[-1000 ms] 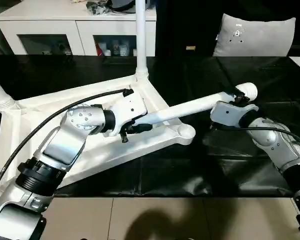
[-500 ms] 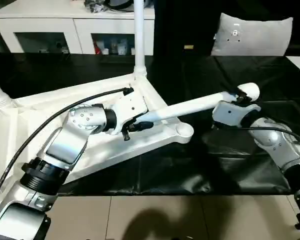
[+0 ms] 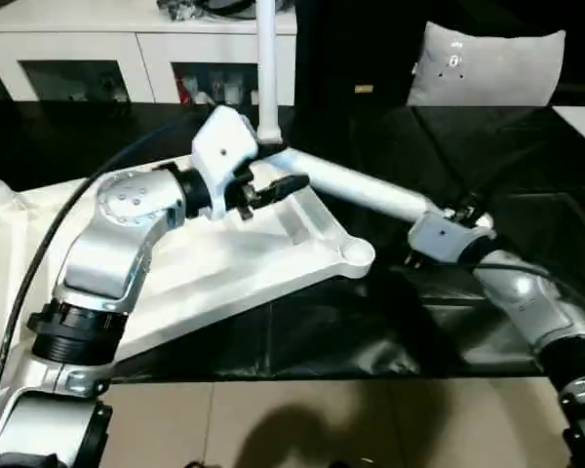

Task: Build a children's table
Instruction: Insert table leg to table base

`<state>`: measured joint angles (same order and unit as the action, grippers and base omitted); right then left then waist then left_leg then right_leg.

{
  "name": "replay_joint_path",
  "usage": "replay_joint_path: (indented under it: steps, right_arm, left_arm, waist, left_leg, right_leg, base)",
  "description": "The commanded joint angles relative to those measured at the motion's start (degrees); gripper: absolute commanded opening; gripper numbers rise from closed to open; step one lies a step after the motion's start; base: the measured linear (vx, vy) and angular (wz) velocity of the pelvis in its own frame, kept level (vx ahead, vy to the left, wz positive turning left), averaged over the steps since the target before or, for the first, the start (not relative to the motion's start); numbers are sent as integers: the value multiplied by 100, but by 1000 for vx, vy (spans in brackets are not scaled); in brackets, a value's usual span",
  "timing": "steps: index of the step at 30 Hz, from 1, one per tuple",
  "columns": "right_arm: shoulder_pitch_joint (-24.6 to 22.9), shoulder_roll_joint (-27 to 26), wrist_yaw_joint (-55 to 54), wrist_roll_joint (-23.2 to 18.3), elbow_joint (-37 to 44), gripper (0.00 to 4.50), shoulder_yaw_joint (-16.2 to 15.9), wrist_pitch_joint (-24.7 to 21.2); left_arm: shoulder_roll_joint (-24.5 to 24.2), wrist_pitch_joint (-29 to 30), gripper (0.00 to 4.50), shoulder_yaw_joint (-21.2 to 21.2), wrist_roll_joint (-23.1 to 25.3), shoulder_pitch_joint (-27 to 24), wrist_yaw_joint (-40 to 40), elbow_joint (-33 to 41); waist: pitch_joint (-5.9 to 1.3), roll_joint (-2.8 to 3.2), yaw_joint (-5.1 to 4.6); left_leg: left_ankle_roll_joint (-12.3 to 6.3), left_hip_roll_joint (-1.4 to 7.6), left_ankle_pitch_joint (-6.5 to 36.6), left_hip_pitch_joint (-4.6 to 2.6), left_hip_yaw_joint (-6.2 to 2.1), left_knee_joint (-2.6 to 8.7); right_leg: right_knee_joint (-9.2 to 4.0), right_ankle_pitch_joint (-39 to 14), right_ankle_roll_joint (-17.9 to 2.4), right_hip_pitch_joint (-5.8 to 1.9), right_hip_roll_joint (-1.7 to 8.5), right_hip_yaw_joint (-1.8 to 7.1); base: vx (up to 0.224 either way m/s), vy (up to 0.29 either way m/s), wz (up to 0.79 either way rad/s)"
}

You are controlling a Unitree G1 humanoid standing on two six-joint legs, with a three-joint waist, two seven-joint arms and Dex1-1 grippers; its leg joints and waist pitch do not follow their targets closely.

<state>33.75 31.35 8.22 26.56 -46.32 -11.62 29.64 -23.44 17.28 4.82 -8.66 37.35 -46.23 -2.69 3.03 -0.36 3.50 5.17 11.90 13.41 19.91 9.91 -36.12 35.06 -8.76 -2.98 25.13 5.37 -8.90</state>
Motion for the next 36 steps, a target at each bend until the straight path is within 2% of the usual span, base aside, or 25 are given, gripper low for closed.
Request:
replay_joint_path:
  steps: [1,3,4,7,8,10,11,12,14,16,17,19,20,21,22,23,24,25,26,27,28,30,32,35,36]
  right_arm:
    - [75,27,41,-153,22,191,108,74]
    - [65,9,53,-245,3,189,167,59]
    - [56,-21,71,-361,2,186,246,22]
    - [66,-96,148,-644,32,184,403,-62]
    - [86,-169,242,-875,77,184,522,-121]
    - [121,-351,488,-1399,211,184,764,-255]
    - [123,-360,501,-1426,219,184,774,-262]
    - [157,-693,1026,-2320,562,184,1070,-757]
    - [166,-971,1553,-3104,899,184,1284,-1352]
    - [117,-1243,2217,-4133,1562,184,1456,-2601]
    - [116,-1245,2222,-4141,1567,184,1458,-2612]
    - [118,-1344,2491,-4867,2028,184,1598,-3534]
    - [121,-1349,2513,-4963,2085,184,1619,-3672]
    - [145,-1350,2601,-5440,2303,184,1740,-4360]
    - [150,-1348,2614,-5517,2332,184,1762,-4472]
    - [146,-1335,2699,-5832,2467,184,1854,-4907]
    - [141,-1329,2735,-5955,2510,184,1887,-5053]
    - [109,-1305,2883,-6423,2677,184,1997,-5588]
    - [75,-1291,2959,-6647,2795,184,2051,-5863]
    - [7,-1273,3114,-6904,2929,184,2075,-6057]
    - [-35,-1268,3189,-7053,3018,184,2105,-6188]
    - [-160,-1267,3411,-7476,3214,184,2197,-6501]
    - [-232,-1265,3518,-7611,3315,184,2221,-6616]
    - [-408,-1250,3724,-7780,3634,184,2192,-6898]
    - [-449,-1243,3767,-7823,3732,184,2175,-7018]
  left_arm:
    - [104,-95,313,-262,-92,109,253,-100]
    - [232,-168,318,-510,-177,192,529,-227]
    - [335,-214,341,-688,-225,257,769,-343]
    - [474,-293,354,-918,-275,355,1158,-565]
    - [548,-292,356,-1020,-303,394,1349,-684]
    - [635,-270,373,-1048,-323,393,1464,-812]
    - [639,-269,386,-1045,-322,391,1464,-815]
    - [780,-237,393,-936,-284,333,1485,-886]
    - [912,-182,418,-873,-261,313,1576,-963]
    - [1167,-71,434,-903,-240,365,1936,-1192]
    - [1170,-69,434,-903,-241,366,1939,-1193]
    - [1368,60,440,-919,-352,394,2056,-1283]
    - [1392,76,445,-915,-375,392,2049,-1280]
    - [1544,182,449,-900,-538,384,1991,-1226]
    - [1574,207,450,-898,-572,382,1980,-1211]
    - [1703,297,450,-904,-729,380,1910,-1154]
    - [1762,344,450,-916,-813,382,1882,-1124]
    - [1994,536,450,-992,-1161,400,1805,-1004]
    - [2106,628,450,-1055,-1356,422,1792,-953]
    - [2279,793,450,-1205,-1733,474,1776,-883]
    - [2361,874,450,-1286,-1917,506,1784,-860]
    - [2584,1128,450,-1520,-2427,610,1817,-838]
    - [2634,1251,450,-1530,-2511,642,1781,-854]
    - [2726,1492,450,-1442,-2573,659,1684,-859]
    - [2764,1579,450,-1420,-2624,651,1680,-835]
  waist:
    - [-430,-81,10]
    - [-425,-88,-4]
    - [-423,-88,1]
    - [-425,-92,-4]
    - [-433,-73,1]
    - [-442,-76,9]
    - [-449,-71,7]
    - [-463,-49,22]
    - [-466,-37,20]
    - [-466,-31,40]
    - [-477,-17,62]
    - [-471,-8,107]
    - [-467,-12,131]
    - [-474,-2,161]
    - [-469,-10,200]
    - [-469,-20,213]
    - [-470,-8,257]
    - [-468,-42,266]
    - [-476,-25,316]
    - [-472,-26,329]
    - [-477,-33,378]
    - [-479,-43,413]
    - [-465,-62,427]
    - [-450,-73,461]
    - [-457,-60,482]
  left_leg:
    - [-503,26,498,115,16,357]
    - [-485,6,593,112,24,343]
    - [-480,9,655,109,16,347]
    - [-492,-9,713,119,17,333]
    - [-502,-18,719,114,18,327]
    - [-559,-3,653,128,-2,338]
    - [-593,-5,634,128,1,335]
    - [-645,6,559,125,-10,338]
    - [-816,42,482,134,-30,352]
    - [-957,73,332,124,-48,355]
    - [-956,84,283,118,-56,352]
    - [-885,88,225,97,-46,355]
    - [-817,84,228,93,-43,365]
    - [-775,94,230,83,-47,368]
    - [-718,86,228,77,-37,369]
    - [-687,87,223,76,-33,373]
    - [-637,99,231,68,-36,376]
    - [-605,82,238,76,-18,372]
    - [-583,102,207,78,-32,376]
    - [-581,98,196,78,-27,374]
    - [-567,95,195,89,-23,363]
    - [-567,98,205,95,-26,362]
    - [-535,72,225,103,-16,367]
    - [-468,37,221,117,-10,372]
    - [-422,41,191,107,-18,374]
  right_leg:
    - [-385,-1676,-501,-508,255,349]
    - [-423,-1816,-408,-499,238,330]
    - [-443,-1961,-318,-494,239,317]
    - [-469,-2091,-154,-483,219,298]
    - [-470,-2079,-133,-484,220,295]
    - [-461,-1980,-103,-490,224,287]
    - [-457,-1927,-120,-489,215,287]
    - [-435,-1762,-206,-493,225,297]
    - [-403,-1459,-393,-507,235,311]
    - [-390,-1210,-658,-514,239,316]
    - [-383,-1183,-711,-517,263,319]
    - [-409,-1263,-783,-511,271,324]
    - [-427,-1376,-742,-524,273,326]
    - [-430,-1429,-726,-514,291,329]
    - [-447,-1499,-699,-515,291,336]
    - [-443,-1510,-706,-517,290,338]
    - [-452,-1545,-696,-499,304,340]
    - [-460,-1575,-677,-517,296,338]
    - [-449,-1558,-693,-507,322,344]
    - [-454,-1550,-692,-511,312,341]
    - [-452,-1519,-729,-514,332,340]
    - [-458,-1544,-690,-514,329,334]
    - [-496,-1756,-533,-511,312,319]
    - [-571,-2159,-163,-511,297,301]
    - [-591,-2255,-10,-498,294,286]
  base:
    - [0,0,0]
    - [0,0,0]
    - [0,0,0]
    - [0,0,0]
    - [0,0,0]
    - [0,0,0]
    - [0,0,0]
    - [0,0,0]
    - [0,0,0]
    - [0,0,0]
    - [0,0,0]
    - [0,0,0]
    - [0,0,0]
    - [0,0,0]
    - [0,0,0]
    - [0,0,0]
    - [0,0,0]
    - [0,0,0]
    - [0,0,0]
    - [0,0,0]
    - [0,0,0]
    - [0,0,0]
    - [0,0,0]
    - [0,0,0]
    - [0,0,0]
